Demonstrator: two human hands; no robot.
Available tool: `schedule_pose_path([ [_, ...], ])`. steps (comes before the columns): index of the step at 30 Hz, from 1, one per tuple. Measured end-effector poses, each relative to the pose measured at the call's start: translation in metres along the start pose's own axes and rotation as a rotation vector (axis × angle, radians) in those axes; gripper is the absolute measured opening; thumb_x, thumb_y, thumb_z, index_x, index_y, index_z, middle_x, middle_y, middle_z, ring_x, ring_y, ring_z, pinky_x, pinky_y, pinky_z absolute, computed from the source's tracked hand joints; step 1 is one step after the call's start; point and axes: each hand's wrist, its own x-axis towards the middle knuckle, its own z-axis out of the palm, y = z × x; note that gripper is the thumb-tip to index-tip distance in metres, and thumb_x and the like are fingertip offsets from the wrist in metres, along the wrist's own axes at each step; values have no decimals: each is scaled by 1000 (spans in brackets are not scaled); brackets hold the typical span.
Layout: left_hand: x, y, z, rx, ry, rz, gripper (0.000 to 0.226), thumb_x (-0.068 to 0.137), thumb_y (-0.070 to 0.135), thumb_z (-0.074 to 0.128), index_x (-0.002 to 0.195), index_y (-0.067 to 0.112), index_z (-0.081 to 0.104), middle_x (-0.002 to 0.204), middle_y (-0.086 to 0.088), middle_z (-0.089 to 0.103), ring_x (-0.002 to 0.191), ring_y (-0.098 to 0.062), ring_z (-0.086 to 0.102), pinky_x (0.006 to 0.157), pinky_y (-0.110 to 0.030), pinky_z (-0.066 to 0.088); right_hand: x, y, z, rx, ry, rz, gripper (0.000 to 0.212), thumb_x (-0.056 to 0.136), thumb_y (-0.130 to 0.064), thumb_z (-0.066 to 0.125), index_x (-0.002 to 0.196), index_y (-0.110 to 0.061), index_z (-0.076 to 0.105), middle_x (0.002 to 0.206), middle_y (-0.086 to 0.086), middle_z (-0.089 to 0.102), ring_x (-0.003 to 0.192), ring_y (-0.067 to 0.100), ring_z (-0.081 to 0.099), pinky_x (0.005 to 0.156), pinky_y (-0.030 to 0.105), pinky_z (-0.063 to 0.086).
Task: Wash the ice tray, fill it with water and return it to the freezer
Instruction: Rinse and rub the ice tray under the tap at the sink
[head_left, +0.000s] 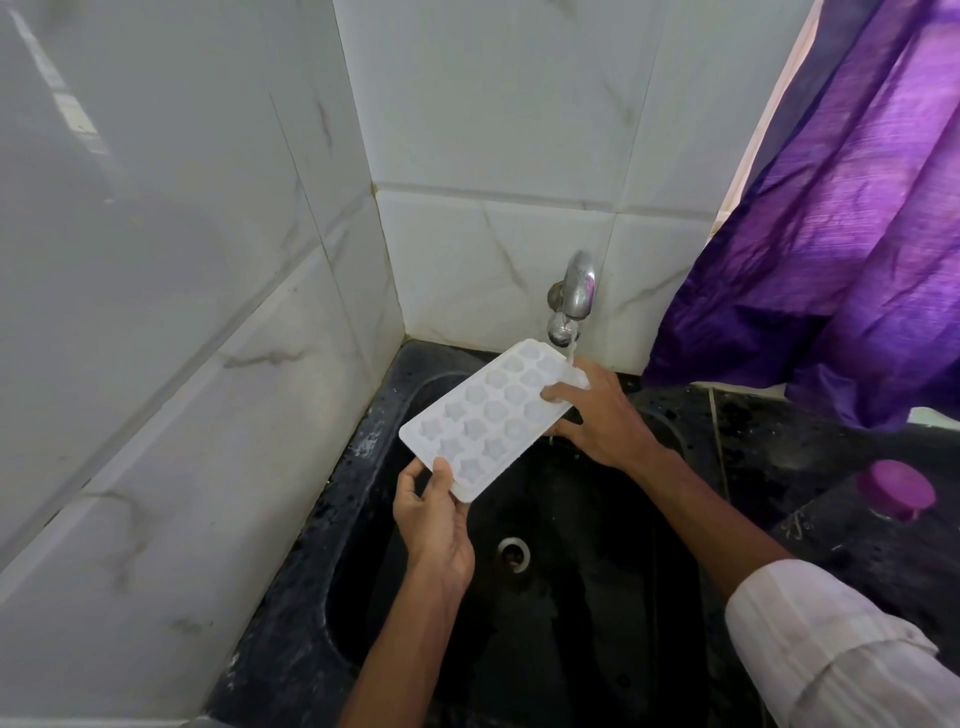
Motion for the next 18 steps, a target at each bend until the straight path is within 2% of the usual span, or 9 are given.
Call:
schedule_pose_path([
  [5,-3,-1,-4,-5,7,-10,22,100,8,57,122,8,57,110,-13,72,100,-25,72,85,-41,59,1,-4,-3,-46,-10,36,42,76,-32,84,110,-16,66,138,17,47,127,36,41,104,46,44],
  [9,-5,-1,-3,0,0,-3,20,100,7,56,120,9,58,109,-13,72,101,-25,71,92,-46,57,-1,-5,-1,-76,-3,32,42,79,-30,82,113,-15,63,140,18,47,129,37,40,104,37,37],
  [14,-7,3,-3,13,-6,10,17,100,8,55,117,10,58,108,-11,72,101,-24,71,89,-43,57,-3,-2,0,-24,14,-5,46,77,-35,82,116,-26,59,136,16,48,124,36,43,99,50,48],
  [16,-9,2,-4,21,-12,17,18,100,8,56,118,10,58,102,-9,75,100,-24,72,89,-43,58,-5,-3,-1,-33,-2,18,45,78,-35,81,114,-25,58,138,16,45,127,37,40,101,49,47],
  [18,-13,1,-5,56,-18,45,17,100,7,57,116,10,58,95,-5,77,97,-22,73,86,-41,59,-7,-4,1,-35,-27,48,43,79,-35,81,113,-20,59,143,15,40,130,37,37,105,43,41],
])
